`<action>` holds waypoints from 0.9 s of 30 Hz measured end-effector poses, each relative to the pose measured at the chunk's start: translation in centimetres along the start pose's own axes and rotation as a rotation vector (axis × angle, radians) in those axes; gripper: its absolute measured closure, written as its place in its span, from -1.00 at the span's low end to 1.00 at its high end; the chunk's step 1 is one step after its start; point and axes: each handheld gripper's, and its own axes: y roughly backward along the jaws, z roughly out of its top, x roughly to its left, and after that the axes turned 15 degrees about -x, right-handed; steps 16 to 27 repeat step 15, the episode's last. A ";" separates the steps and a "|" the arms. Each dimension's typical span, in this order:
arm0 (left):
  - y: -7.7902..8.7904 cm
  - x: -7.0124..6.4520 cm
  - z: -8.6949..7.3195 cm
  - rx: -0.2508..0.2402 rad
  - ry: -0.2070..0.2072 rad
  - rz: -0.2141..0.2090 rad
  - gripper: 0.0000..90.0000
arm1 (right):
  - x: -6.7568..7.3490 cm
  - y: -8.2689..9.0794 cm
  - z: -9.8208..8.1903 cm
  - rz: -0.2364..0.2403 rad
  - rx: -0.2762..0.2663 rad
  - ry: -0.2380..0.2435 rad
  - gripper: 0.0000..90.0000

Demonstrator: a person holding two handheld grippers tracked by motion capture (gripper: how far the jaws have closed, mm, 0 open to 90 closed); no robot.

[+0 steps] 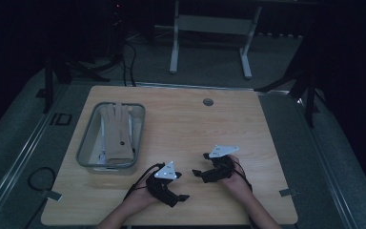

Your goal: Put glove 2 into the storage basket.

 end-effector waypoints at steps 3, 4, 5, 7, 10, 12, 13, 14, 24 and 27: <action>0.0 -0.1 0.0 -0.008 -0.002 -0.001 -0.68 | -0.1 0.2 -0.2 -0.009 -0.009 -0.001 -0.68; 0.1 -0.1 0.0 -0.009 0.000 -0.001 -0.68 | -0.1 0.2 -0.2 -0.011 -0.011 0.000 -0.68; 0.1 -0.1 -0.1 -0.010 0.000 -0.001 -0.68 | -0.1 0.2 -0.2 -0.012 -0.013 -0.002 -0.68; 0.2 -0.1 -0.1 -0.016 0.000 0.000 -0.68 | -0.1 0.2 -0.2 -0.014 -0.013 0.000 -0.68; 0.3 -0.1 -0.2 -0.020 0.002 0.001 -0.68 | -0.1 0.1 -0.3 -0.014 -0.007 0.003 -0.68; 0.4 0.0 -0.2 -0.022 0.007 0.000 -0.68 | -0.1 0.0 -0.4 -0.015 -0.004 0.009 -0.68; 0.4 -0.1 -0.2 -0.022 0.007 0.001 -0.68 | -0.1 0.0 -0.4 -0.016 -0.002 0.006 -0.68; 0.4 -0.1 -0.2 -0.023 0.006 0.000 -0.68 | -0.1 0.0 -0.4 -0.016 -0.003 0.007 -0.68; 0.4 -0.1 -0.2 -0.025 0.006 -0.001 -0.68 | -0.1 0.0 -0.4 -0.017 -0.003 0.006 -0.68; 0.4 -0.1 -0.2 -0.025 0.006 -0.001 -0.68 | -0.1 0.0 -0.4 -0.017 -0.003 0.006 -0.68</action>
